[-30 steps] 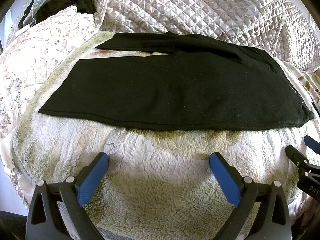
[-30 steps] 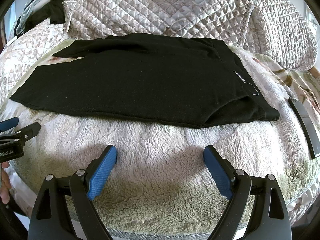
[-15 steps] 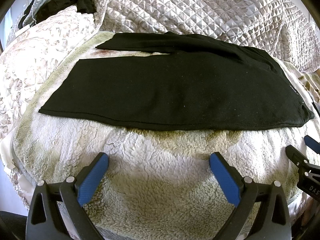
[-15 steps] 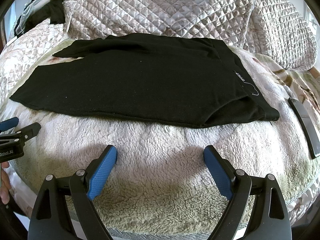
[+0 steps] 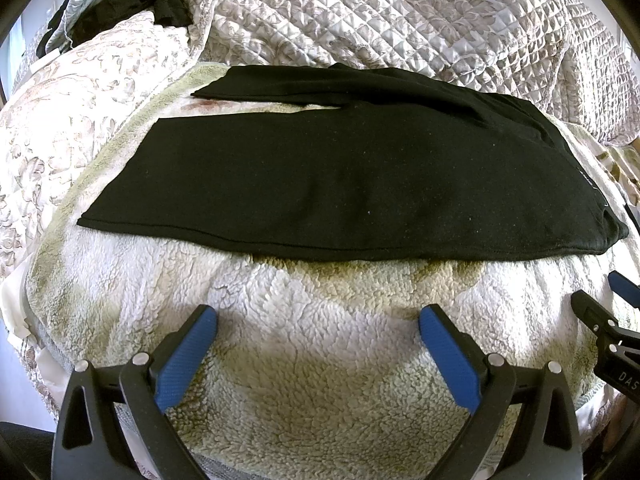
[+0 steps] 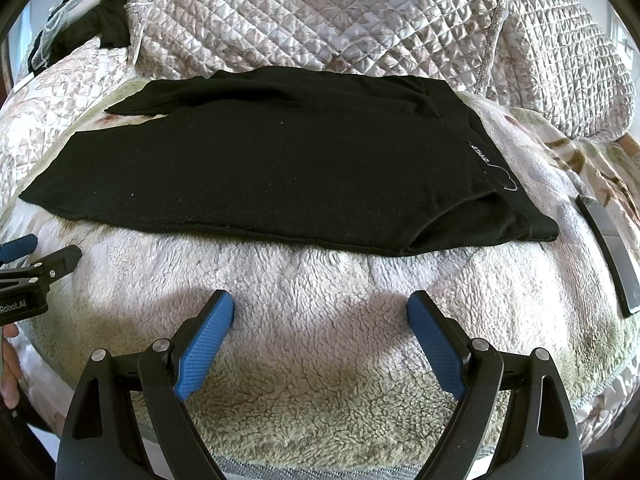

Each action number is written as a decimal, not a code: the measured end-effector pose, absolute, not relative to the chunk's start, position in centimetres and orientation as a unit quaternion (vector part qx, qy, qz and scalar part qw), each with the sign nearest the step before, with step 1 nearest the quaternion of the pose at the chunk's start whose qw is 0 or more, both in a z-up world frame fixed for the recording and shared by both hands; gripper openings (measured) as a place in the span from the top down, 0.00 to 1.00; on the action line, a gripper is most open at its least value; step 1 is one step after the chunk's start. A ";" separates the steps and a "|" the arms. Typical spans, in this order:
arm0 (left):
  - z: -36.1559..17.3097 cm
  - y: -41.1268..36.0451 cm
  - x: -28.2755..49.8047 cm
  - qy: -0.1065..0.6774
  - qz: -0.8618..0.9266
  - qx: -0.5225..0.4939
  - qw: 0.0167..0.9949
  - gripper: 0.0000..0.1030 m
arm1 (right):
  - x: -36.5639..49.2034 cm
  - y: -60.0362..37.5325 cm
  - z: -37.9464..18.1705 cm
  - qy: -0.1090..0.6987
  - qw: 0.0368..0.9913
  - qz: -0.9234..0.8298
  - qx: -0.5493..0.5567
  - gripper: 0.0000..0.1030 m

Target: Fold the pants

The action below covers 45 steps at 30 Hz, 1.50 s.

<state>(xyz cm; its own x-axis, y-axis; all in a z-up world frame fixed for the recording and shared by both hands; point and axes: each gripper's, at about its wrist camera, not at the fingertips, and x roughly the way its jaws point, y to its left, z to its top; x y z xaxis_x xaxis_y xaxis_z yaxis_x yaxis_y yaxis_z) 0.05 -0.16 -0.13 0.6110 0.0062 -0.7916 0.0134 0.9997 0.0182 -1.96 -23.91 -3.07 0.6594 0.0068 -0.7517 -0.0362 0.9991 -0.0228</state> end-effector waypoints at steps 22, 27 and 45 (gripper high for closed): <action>-0.1 -0.2 0.1 0.441 -0.002 0.011 0.897 0.01 | -1.9 -23.9 -3.1 0.414 0.910 0.012 -0.018 0.14; -0.2 -0.4 0.1 0.439 -0.004 0.012 0.898 0.01 | -1.9 -23.9 -3.1 0.415 0.909 0.012 -0.018 0.14; 0.1 0.1 -0.2 0.436 -0.024 0.002 0.899 0.01 | -2.0 -24.9 -2.6 0.416 0.908 0.040 0.021 0.14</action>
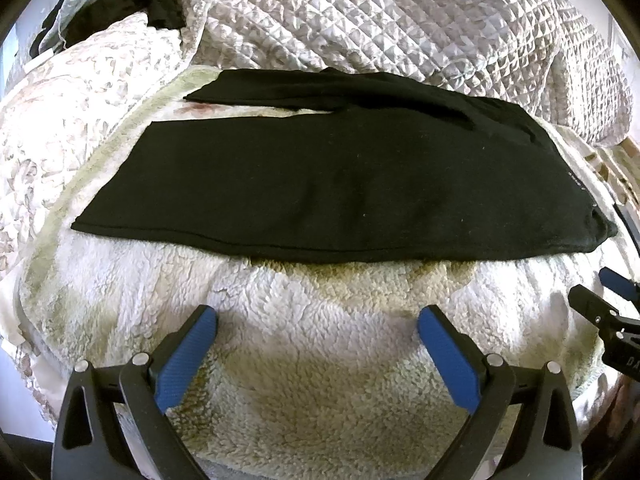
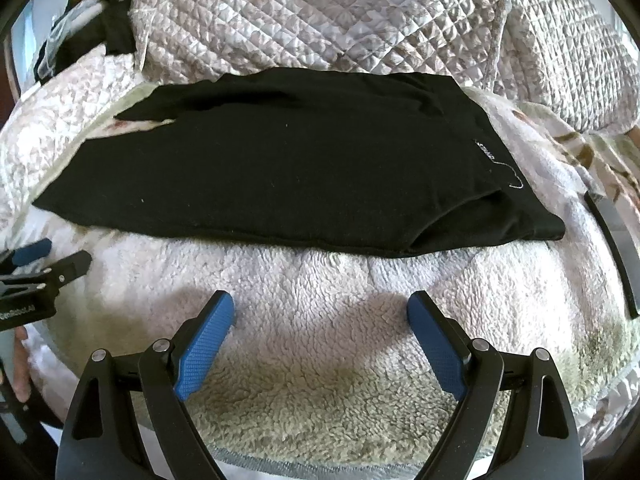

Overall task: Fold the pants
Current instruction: 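Grasp the pants' waistband end with the left tool while the right tool grasps beside it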

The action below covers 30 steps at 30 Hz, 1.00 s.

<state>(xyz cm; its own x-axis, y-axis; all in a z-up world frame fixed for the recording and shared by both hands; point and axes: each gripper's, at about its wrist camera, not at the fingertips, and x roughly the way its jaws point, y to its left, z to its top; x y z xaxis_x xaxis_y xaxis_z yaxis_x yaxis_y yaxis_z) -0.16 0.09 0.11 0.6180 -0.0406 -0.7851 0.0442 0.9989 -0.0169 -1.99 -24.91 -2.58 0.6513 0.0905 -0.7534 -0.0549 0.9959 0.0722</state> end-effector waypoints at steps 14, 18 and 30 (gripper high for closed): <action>0.8 3.8 1.4 0.417 -0.019 -0.116 0.901 0.03 | -0.6 -31.4 -2.1 0.416 0.894 0.024 0.167 0.14; 1.0 5.2 2.5 0.406 -0.013 -0.159 0.900 0.03 | 0.7 -33.5 -1.9 0.400 0.890 0.011 0.219 0.14; 0.8 8.4 5.9 0.378 0.040 -0.210 0.901 0.26 | 2.9 -39.6 -3.1 0.356 0.861 -0.045 0.360 0.53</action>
<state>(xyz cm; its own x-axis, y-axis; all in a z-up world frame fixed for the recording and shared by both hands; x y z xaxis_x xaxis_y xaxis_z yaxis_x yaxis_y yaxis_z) 5.85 8.35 0.77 0.7116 -0.0873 -0.6971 -0.2305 0.9083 -0.3490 2.94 -39.60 -3.11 0.7420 0.1799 -0.6459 0.3332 0.7370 0.5880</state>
